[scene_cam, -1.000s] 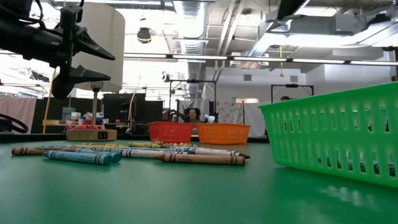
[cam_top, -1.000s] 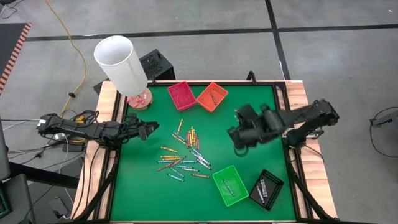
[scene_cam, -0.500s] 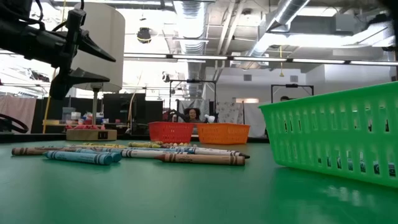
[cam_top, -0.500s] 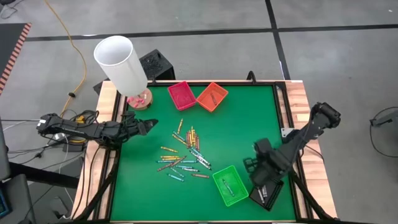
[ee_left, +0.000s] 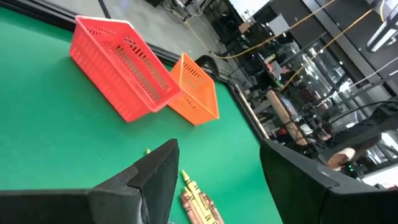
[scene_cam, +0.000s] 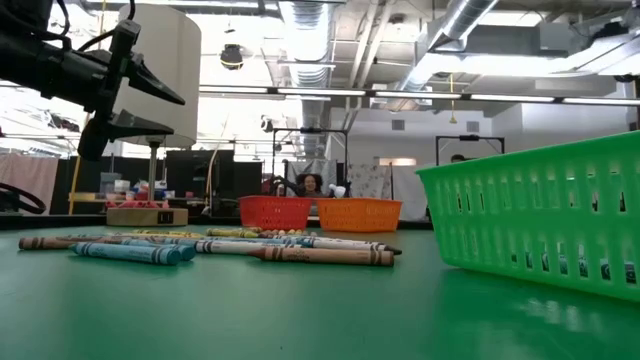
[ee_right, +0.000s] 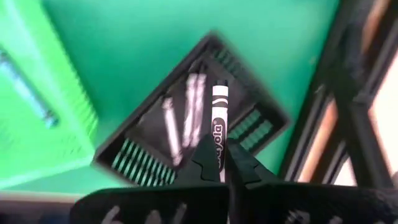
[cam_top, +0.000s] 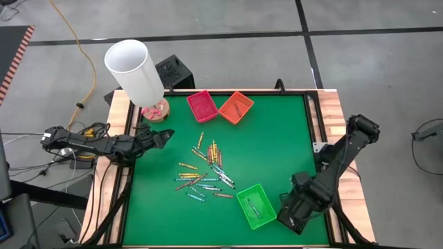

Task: Sort crayons
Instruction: Put the black crayon into the black bin

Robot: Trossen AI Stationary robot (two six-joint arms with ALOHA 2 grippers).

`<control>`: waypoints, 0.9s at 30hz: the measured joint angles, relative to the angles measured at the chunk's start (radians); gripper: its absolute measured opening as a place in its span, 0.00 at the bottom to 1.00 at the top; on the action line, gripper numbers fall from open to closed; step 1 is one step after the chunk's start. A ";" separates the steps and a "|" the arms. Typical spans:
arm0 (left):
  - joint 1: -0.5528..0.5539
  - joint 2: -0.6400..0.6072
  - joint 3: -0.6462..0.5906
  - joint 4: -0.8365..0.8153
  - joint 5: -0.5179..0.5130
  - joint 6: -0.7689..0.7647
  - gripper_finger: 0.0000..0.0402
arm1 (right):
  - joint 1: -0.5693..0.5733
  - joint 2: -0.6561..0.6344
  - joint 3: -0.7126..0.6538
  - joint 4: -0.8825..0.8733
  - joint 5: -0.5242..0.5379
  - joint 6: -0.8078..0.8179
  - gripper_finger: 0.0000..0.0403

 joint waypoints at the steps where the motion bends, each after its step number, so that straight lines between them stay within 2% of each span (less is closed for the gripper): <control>1: 0.000 0.000 0.000 -0.002 0.001 0.000 0.54 | -0.002 0.000 0.000 0.023 -0.003 0.000 0.00; 5: 0.000 0.000 0.000 -0.030 0.004 0.000 0.54 | -0.010 0.025 0.001 0.067 -0.006 -0.004 0.00; 11: 0.000 0.000 0.000 -0.039 0.004 0.000 0.54 | -0.018 0.103 0.001 0.079 -0.072 -0.019 0.00; 27: 0.000 0.000 0.000 -0.050 0.000 0.000 0.54 | -0.017 0.265 0.001 0.062 -0.153 -0.022 0.00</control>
